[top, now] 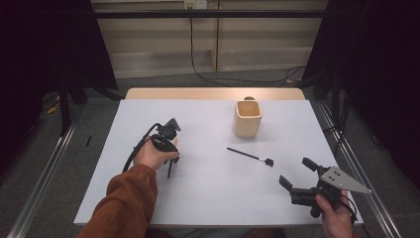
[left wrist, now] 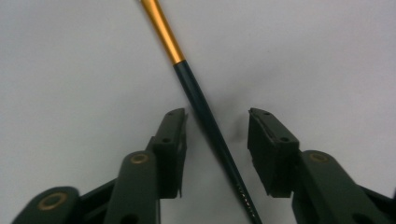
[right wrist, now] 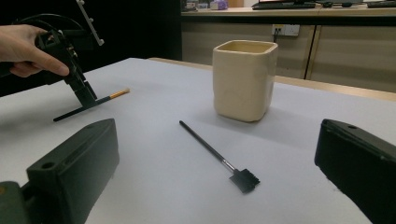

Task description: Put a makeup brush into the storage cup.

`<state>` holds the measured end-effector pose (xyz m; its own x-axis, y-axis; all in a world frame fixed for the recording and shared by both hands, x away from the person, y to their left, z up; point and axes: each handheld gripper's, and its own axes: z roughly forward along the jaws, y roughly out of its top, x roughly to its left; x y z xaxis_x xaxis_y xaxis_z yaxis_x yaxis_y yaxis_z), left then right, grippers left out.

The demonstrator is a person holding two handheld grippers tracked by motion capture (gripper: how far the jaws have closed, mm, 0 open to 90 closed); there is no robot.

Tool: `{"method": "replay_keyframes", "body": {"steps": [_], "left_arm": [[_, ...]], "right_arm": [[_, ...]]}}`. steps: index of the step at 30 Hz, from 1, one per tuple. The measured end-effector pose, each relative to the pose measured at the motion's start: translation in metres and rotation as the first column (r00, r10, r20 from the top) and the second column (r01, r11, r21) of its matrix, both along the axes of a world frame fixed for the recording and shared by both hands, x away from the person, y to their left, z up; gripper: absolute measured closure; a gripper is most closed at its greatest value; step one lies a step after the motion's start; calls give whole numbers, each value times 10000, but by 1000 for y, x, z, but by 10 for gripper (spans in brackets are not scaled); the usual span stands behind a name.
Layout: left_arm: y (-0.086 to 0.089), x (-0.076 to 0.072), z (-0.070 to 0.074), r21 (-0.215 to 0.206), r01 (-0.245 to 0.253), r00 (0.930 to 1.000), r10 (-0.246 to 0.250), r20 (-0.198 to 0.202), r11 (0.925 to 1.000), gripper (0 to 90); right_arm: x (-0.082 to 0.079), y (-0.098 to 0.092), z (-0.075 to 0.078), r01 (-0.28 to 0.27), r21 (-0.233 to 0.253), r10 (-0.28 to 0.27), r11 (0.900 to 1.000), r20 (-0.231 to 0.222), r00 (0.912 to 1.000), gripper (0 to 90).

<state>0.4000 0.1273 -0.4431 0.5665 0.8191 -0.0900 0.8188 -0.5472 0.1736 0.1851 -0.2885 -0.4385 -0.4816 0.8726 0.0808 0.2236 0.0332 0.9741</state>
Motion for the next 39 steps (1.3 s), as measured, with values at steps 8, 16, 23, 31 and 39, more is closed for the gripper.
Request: {"method": "replay_keyframes", "body": {"steps": [8,16,23,31,39], "left_arm": [[1,4,-2,276,-285,9995,287,-88,9992,741],[-4,8,-3,713,-459,9982,486,-360,9964,769],[-1,11,-3,606,-832,9953,861,-455,9947,833],[4,13,-3,282,-933,9936,948,-614,9952,843],[10,13,-1,-134,-923,9936,913,-664,9956,844]], "right_arm": [[0,0,0,-26,0,26,10000,24,10000,0],[-1,1,1,-93,-64,93,9999,68,9999,0],[-1,0,0,-103,-74,103,9999,60,9999,0],[-1,1,0,-109,-61,110,9999,59,9999,0],[0,1,0,-119,-58,119,9999,8,9999,0]]}}
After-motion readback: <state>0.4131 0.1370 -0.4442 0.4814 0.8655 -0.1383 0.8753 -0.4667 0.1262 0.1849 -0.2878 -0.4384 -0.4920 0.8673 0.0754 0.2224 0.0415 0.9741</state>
